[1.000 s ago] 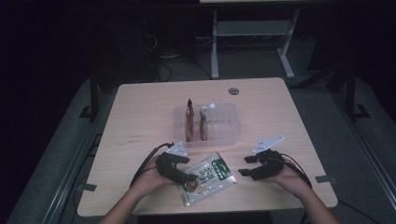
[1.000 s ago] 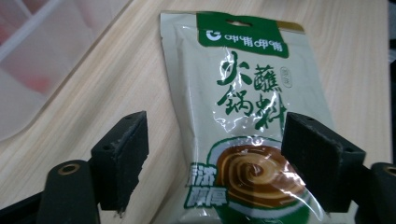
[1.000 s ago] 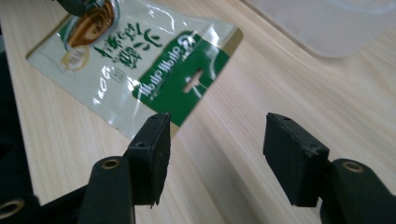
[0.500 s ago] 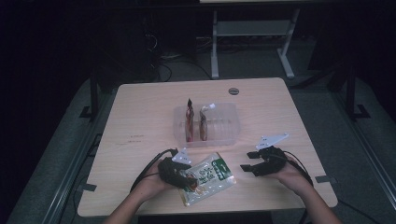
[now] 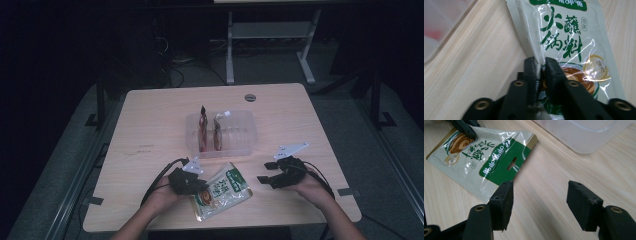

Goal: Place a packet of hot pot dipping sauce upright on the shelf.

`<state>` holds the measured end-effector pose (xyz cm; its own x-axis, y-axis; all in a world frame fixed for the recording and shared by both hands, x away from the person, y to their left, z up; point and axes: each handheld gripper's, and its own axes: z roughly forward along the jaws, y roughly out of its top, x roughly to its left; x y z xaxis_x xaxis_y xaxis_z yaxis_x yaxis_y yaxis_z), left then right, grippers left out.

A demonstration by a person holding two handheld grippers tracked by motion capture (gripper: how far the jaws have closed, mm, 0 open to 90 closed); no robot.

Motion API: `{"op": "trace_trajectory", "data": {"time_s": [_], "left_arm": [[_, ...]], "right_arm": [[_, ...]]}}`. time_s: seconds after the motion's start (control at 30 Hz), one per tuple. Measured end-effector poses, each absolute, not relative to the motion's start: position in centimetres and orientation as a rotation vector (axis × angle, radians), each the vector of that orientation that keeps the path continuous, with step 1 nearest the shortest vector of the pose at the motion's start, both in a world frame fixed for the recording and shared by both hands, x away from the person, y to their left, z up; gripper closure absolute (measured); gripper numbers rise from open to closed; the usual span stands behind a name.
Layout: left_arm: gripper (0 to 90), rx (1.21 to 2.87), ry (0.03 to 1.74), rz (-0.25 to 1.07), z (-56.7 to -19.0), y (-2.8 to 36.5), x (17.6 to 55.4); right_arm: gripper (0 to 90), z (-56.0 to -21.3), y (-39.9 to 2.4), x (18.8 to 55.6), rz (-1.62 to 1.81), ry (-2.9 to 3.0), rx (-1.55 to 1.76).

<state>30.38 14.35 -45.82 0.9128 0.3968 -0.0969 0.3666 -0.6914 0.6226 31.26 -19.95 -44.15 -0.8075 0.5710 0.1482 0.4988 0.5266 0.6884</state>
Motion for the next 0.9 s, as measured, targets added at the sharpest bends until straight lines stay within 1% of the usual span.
{"op": "trace_trajectory", "data": {"time_s": [0.03, 0.2, 0.33, 0.4, 0.5, 0.9], "left_arm": [[86.2, 2.418, 0.521, 0.056, -45.8, 14.4, 30.5], [89.5, 2.383, 0.565, 0.0, -45.6, 14.6, 30.8], [90.0, 2.359, 0.566, -0.006, -45.3, 14.8, 30.8], [90.0, 2.331, 0.539, 0.012, -44.7, 15.0, 30.7], [90.0, 2.332, 0.513, 0.031, -44.2, 15.2, 30.6], [90.0, 2.245, 0.467, 0.099, -41.5, 16.5, 29.6]], "right_arm": [[37.0, -44.2, -19.9, 31.3, 1.153, 2.659, 0.935], [38.7, -44.1, -19.9, 31.3, 1.176, 2.662, 0.939], [37.6, -43.8, -20.1, 31.3, 1.245, 2.638, 0.951], [39.2, -43.7, -20.3, 31.4, 1.281, 2.643, 0.941], [38.4, -43.6, -20.3, 31.4, 1.307, 2.645, 0.944], [29.7, -43.0, -18.7, 31.5, 1.462, 2.689, 0.878]]}}
